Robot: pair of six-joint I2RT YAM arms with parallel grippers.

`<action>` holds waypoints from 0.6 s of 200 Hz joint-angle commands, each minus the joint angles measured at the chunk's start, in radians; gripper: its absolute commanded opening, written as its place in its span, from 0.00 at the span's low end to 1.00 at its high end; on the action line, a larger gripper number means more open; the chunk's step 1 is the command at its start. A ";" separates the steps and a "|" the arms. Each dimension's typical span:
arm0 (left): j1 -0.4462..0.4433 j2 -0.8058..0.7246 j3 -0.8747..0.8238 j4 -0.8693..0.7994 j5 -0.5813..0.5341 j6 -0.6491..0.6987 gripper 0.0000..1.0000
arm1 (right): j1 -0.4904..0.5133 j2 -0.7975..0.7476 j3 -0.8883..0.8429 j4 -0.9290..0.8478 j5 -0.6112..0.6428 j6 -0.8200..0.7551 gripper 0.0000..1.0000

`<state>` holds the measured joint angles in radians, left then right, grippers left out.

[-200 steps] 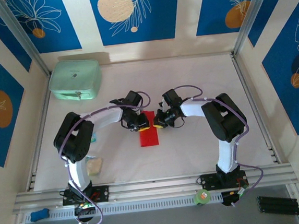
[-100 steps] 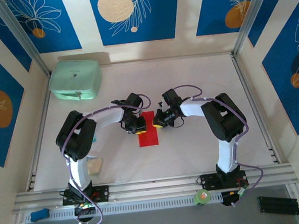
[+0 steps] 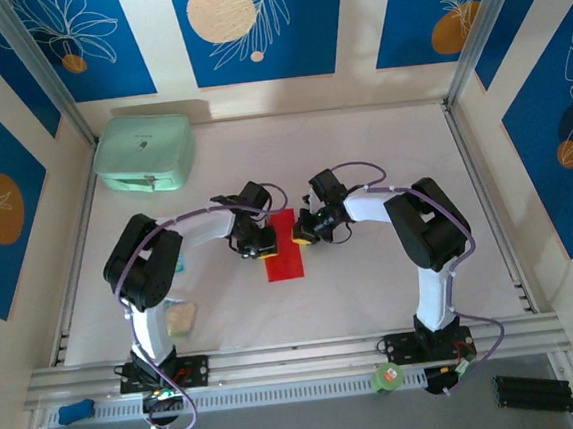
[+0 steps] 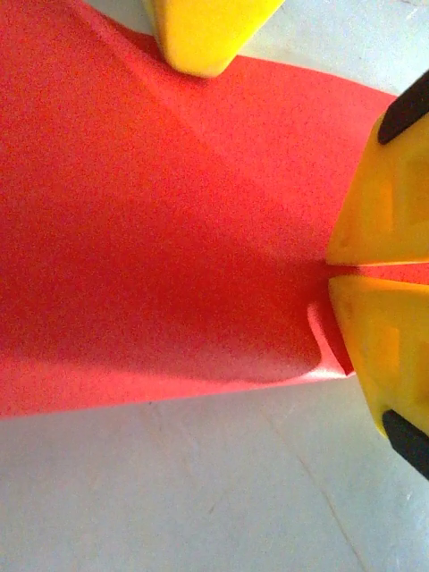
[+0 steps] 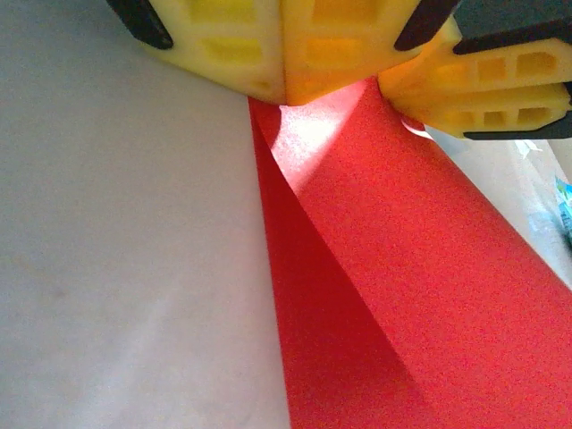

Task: Fold a paper plane with a square sheet of paper (pick it up from the middle)
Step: First fold the square sheet of paper in half at the center of the table.

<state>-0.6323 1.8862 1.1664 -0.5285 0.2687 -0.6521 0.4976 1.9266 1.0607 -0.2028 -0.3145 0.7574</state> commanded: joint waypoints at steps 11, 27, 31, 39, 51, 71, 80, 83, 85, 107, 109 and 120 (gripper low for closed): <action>0.016 -0.024 -0.094 -0.106 -0.030 0.044 0.15 | -0.002 0.062 -0.016 -0.107 0.116 -0.020 0.06; 0.030 -0.053 -0.114 -0.112 -0.028 0.074 0.15 | -0.002 0.062 -0.016 -0.111 0.119 -0.021 0.06; 0.036 -0.060 -0.118 -0.115 -0.028 0.083 0.15 | -0.003 0.064 -0.016 -0.112 0.120 -0.021 0.06; 0.048 -0.077 -0.123 -0.124 -0.028 0.098 0.15 | -0.004 0.063 -0.016 -0.114 0.119 -0.022 0.06; 0.067 -0.108 -0.126 -0.125 -0.028 0.110 0.15 | -0.003 0.066 -0.015 -0.116 0.120 -0.023 0.06; 0.083 -0.172 -0.123 -0.093 -0.014 0.108 0.15 | -0.003 0.066 -0.014 -0.117 0.119 -0.024 0.06; 0.081 -0.199 -0.124 -0.052 0.013 0.092 0.15 | -0.001 0.068 -0.013 -0.116 0.118 -0.023 0.06; 0.081 -0.206 -0.126 -0.034 0.022 0.083 0.15 | -0.001 0.068 -0.013 -0.116 0.118 -0.023 0.06; 0.081 -0.211 -0.129 -0.021 0.034 0.079 0.15 | -0.001 0.067 -0.013 -0.116 0.118 -0.023 0.06; 0.072 -0.241 -0.169 0.137 0.094 -0.010 0.15 | -0.002 0.068 -0.011 -0.118 0.120 -0.021 0.06; 0.072 -0.241 -0.172 0.152 0.098 -0.018 0.15 | -0.001 0.068 -0.011 -0.118 0.120 -0.021 0.06; 0.062 -0.236 -0.196 0.234 0.132 -0.070 0.15 | -0.001 0.070 -0.009 -0.118 0.119 -0.022 0.06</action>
<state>-0.5552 1.6665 1.0172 -0.4740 0.3077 -0.6193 0.5030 1.9305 1.0679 -0.2070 -0.3149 0.7475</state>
